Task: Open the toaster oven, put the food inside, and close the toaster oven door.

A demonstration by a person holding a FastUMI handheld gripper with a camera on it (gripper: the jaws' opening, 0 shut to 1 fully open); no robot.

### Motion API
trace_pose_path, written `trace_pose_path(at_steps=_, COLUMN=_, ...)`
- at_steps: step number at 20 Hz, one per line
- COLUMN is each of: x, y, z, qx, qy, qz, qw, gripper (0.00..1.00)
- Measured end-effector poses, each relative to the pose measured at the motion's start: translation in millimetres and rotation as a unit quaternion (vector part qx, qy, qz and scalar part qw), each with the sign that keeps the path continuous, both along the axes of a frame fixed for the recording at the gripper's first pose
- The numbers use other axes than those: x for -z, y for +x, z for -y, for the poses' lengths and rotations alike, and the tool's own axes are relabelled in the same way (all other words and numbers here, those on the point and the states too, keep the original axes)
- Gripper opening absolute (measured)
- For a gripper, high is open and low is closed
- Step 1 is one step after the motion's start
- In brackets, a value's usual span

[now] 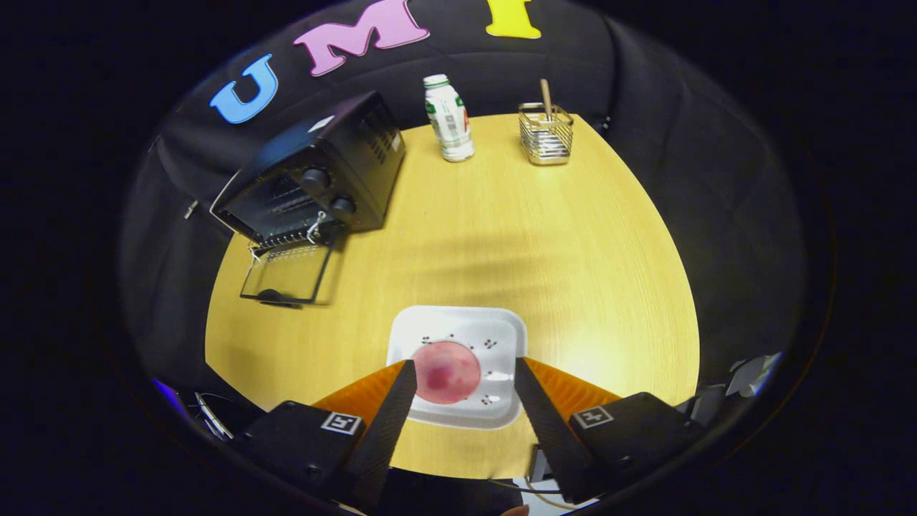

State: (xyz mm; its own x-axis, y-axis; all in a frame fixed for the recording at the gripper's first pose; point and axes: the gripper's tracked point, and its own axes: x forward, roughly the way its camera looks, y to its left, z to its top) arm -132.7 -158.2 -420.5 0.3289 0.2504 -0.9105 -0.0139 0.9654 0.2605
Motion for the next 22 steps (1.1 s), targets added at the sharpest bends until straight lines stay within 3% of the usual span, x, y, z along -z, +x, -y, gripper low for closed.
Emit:
trace_pose_path(at_steps=2, x=15.9, y=-2.8, z=13.6, qx=-0.003, qy=-0.009, qz=-0.012, qw=1.000, gripper=0.88)
trace_pose_path(at_steps=4, x=25.3, y=-5.0, z=21.1, qx=-0.006, qy=-0.011, qz=-0.024, qw=1.000, gripper=0.72)
trace_pose_path(at_steps=5, x=31.9, y=-6.6, z=23.2, qx=-0.009, qy=-0.012, qz=-0.030, qw=0.999, gripper=0.70)
trace_pose_path(at_steps=16, x=81.1, y=-5.6, z=18.8, qx=-0.020, qy=-0.006, qz=-0.102, qw=0.995, gripper=0.68)
trace_pose_path(at_steps=17, x=78.7, y=-5.3, z=18.9, qx=-0.020, qy=-0.009, qz=-0.103, qw=0.994, gripper=0.49)
trace_pose_path(at_steps=20, x=83.9, y=-14.8, z=23.0, qx=-0.050, qy=-0.035, qz=-0.127, qw=0.990, gripper=0.33)
trace_pose_path(at_steps=22, x=83.3, y=-12.9, z=14.5, qx=-0.054, qy=-0.015, qz=-0.136, qw=0.989, gripper=0.15)
